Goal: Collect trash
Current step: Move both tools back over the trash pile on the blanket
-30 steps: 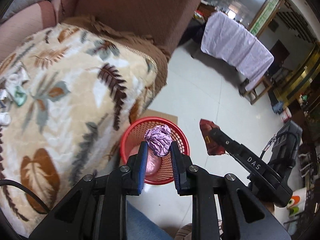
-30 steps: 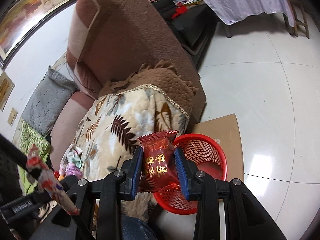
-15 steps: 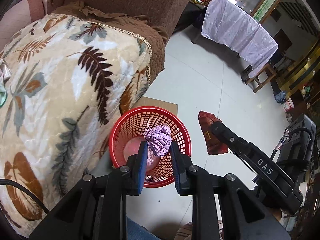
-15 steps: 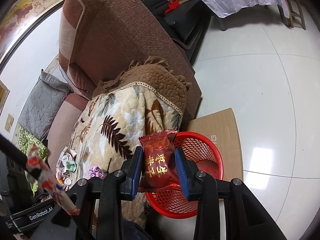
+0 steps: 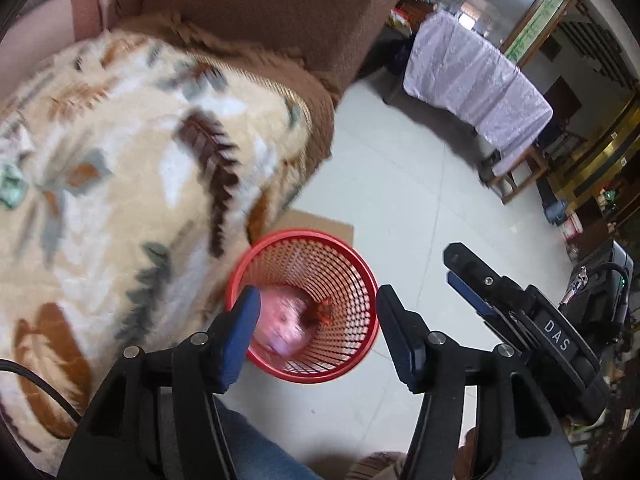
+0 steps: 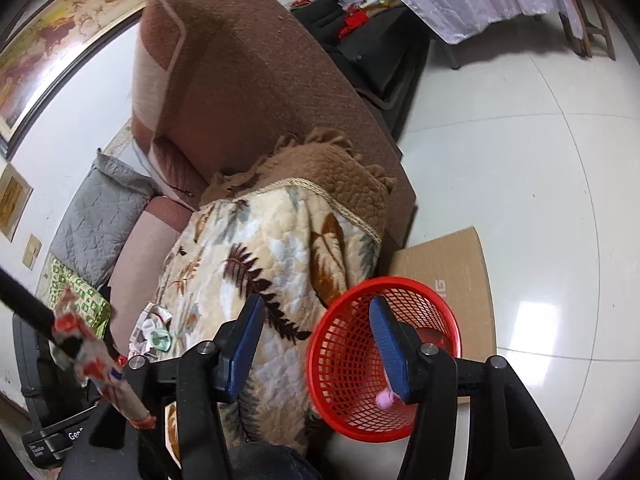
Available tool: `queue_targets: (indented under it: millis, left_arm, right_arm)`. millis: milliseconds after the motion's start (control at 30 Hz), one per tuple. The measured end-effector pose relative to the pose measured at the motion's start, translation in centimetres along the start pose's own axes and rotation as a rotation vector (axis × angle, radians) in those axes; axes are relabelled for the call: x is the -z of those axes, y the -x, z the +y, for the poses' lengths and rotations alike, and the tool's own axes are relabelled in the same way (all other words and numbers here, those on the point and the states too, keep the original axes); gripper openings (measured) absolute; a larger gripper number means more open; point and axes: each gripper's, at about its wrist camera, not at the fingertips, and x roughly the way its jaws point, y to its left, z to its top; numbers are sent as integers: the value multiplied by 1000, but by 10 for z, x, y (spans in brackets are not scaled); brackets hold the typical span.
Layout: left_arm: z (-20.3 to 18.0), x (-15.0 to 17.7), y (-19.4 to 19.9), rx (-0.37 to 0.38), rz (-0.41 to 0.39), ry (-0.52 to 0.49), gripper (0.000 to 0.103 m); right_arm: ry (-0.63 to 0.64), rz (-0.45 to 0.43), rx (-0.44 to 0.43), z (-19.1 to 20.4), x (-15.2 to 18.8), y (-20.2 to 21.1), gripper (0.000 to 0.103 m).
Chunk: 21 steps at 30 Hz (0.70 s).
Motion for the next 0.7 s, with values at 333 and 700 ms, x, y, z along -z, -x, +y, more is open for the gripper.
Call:
queue_targets:
  millis: [333, 700]
  left_arm:
    - [33, 24, 136, -317, -355, 80, 80]
    - [106, 68, 239, -511, -556, 264, 88]
  right_arm:
    - [225, -133, -88, 97, 14, 37, 83]
    - [483, -159, -197, 203, 53, 52, 89]
